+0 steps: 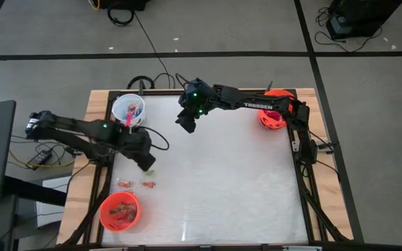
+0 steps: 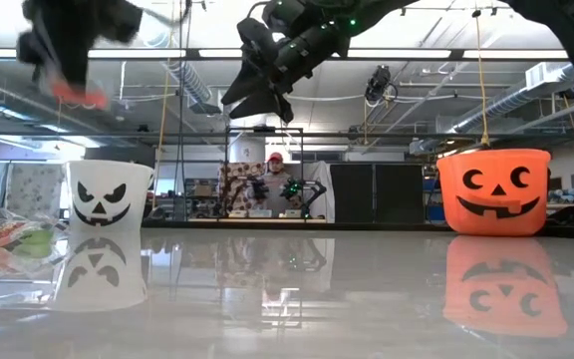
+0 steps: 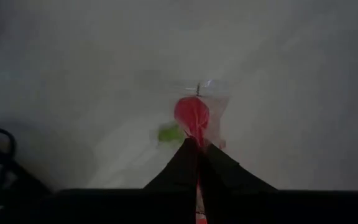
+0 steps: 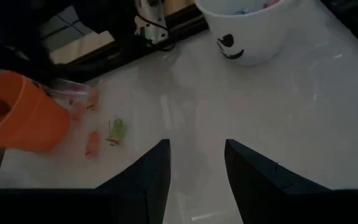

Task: Sort candy by brand, put in halloween buckets
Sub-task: Put the orange gummy into the bottom orange bucket

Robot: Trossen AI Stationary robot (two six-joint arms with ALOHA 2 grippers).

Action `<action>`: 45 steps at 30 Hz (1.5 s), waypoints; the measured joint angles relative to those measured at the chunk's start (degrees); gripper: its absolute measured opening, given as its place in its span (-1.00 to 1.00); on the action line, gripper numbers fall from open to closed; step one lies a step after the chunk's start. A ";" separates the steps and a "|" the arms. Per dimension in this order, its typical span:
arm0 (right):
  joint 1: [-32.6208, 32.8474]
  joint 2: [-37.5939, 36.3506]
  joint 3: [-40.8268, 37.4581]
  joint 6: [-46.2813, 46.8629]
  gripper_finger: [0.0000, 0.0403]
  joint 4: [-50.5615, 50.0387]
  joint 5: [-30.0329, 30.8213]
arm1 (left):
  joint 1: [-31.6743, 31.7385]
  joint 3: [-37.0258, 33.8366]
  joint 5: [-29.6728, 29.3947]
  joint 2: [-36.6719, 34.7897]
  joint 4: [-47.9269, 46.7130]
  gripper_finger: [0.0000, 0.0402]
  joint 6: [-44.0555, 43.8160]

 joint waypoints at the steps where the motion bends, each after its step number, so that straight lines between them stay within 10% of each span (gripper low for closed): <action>1: 0.17 -0.01 -0.39 0.23 -0.19 0.32 0.01 | -0.81 1.94 0.48 0.00 -1.74 -0.95 1.16; 27: 9.73 0.11 -16.55 18.06 -0.19 21.92 4.16 | -46.53 6.96 5.86 10.94 -0.33 -0.96 -9.68; 35: 10.88 0.79 -16.61 21.59 -0.19 22.98 2.04 | -49.38 6.52 2.98 16.15 1.08 -0.96 -11.16; 45: 14.59 1.88 -16.62 19.07 -0.19 23.69 4.21 | -49.25 -8.84 3.85 15.74 25.31 -0.96 -15.00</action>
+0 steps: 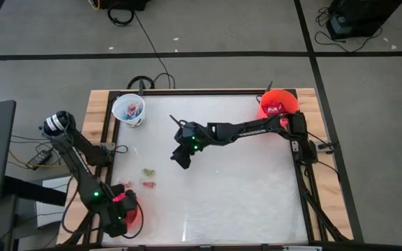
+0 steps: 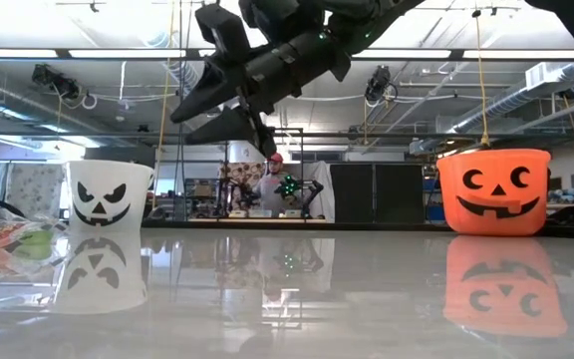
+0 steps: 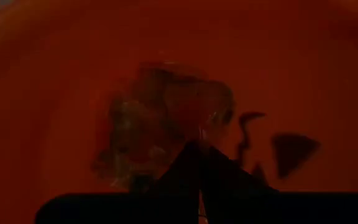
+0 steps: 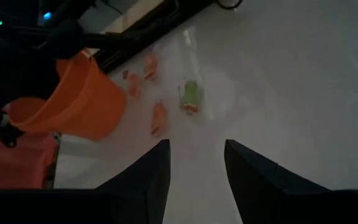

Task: Sort candy by brand, put in halloween buckets
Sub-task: Put the orange gummy into the bottom orange bucket

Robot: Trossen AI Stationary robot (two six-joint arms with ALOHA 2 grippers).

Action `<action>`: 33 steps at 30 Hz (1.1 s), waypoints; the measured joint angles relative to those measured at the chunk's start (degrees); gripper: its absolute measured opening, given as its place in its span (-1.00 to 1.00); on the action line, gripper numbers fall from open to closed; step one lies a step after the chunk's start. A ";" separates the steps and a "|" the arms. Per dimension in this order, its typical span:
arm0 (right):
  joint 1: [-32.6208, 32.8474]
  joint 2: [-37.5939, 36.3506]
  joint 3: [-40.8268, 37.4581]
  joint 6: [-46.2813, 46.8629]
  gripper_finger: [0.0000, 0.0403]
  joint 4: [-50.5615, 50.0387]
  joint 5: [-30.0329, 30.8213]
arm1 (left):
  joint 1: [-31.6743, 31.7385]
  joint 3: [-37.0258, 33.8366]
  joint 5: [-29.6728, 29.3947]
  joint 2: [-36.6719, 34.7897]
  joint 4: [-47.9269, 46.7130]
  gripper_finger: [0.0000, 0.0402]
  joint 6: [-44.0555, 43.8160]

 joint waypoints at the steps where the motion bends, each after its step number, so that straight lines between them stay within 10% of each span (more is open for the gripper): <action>1: 0.28 0.00 0.00 0.17 -0.19 -0.07 0.40 | 0.05 -0.86 0.02 -0.02 0.63 -0.96 -0.49; 20: 1.26 0.00 -0.02 -1.56 -0.19 -0.28 2.04 | 2.02 6.18 6.52 -3.12 0.15 -0.52 -0.82; 33: -0.07 0.00 -0.02 -3.63 -0.19 -0.30 0.03 | 17.68 21.05 -5.54 -9.30 -30.96 -0.50 -0.80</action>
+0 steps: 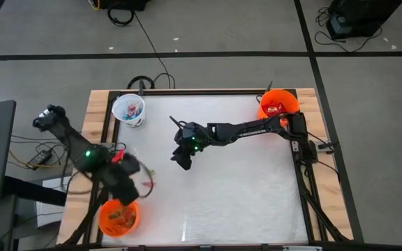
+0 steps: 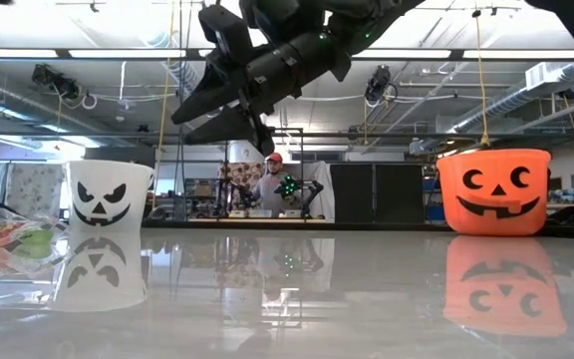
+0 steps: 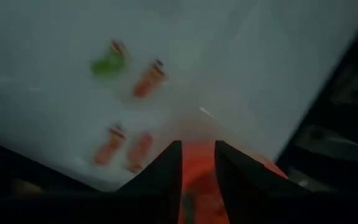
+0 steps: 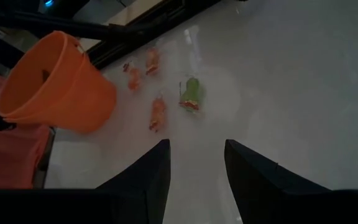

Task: Sort candy by brand, put in halloween buckets
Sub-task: Put the orange gummy into the bottom orange bucket

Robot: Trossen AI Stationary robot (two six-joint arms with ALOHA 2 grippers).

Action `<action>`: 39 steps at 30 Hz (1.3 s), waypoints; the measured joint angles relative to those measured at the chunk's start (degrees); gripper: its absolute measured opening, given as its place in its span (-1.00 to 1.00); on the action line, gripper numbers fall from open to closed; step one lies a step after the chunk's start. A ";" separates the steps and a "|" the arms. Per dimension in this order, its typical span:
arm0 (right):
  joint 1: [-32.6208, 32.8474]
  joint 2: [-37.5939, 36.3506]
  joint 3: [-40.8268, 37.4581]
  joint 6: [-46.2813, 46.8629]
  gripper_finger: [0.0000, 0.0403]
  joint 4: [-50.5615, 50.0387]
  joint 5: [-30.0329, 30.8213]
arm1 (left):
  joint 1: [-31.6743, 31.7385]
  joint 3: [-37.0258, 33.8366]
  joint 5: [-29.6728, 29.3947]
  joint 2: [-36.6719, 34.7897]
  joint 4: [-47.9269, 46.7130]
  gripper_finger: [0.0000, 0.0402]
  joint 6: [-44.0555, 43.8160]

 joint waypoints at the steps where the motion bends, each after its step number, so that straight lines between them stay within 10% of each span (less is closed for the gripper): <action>1: -0.21 0.00 0.00 -0.43 -0.19 0.00 -0.04 | 1.97 -0.45 -0.02 -0.43 -0.26 -0.50 1.92; 19: -5.19 -0.07 -11.84 -2.62 -0.19 7.72 -7.56 | 18.42 -29.63 17.72 -0.60 15.85 -0.03 28.21; 39: -6.25 -0.07 -19.34 2.67 -0.19 18.25 -8.55 | 18.34 -43.32 23.22 -0.34 24.69 0.20 23.74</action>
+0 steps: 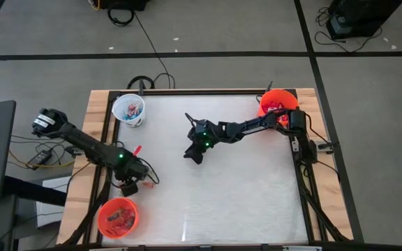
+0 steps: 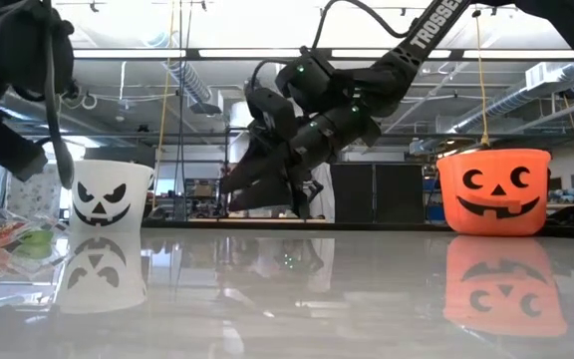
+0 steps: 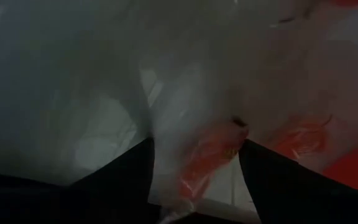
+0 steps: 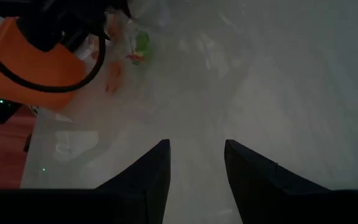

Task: Sort candy by brand, put in halloween buckets
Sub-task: Put the orange gummy into the bottom orange bucket

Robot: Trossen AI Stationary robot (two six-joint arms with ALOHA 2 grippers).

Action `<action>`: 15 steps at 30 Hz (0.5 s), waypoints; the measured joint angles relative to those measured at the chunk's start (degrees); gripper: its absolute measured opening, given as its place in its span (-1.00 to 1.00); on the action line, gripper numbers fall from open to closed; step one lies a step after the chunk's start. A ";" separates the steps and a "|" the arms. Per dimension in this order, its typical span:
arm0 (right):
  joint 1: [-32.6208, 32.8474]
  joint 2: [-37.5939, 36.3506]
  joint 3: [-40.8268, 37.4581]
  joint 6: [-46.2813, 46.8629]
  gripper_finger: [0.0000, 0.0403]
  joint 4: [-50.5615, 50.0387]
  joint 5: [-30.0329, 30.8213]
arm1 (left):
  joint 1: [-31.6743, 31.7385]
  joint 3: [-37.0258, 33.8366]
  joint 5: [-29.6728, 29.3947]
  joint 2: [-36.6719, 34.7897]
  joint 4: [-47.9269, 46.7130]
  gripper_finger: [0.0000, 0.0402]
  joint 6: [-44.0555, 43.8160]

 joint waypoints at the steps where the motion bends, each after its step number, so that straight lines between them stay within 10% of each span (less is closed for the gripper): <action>1: 0.00 0.00 0.00 0.18 -0.19 0.02 0.02 | 0.00 -0.43 0.06 -0.02 0.75 0.19 -0.04; 15: 0.05 0.00 0.00 5.31 -0.23 1.51 0.00 | 0.85 0.54 -3.61 0.06 -0.38 -0.92 -1.25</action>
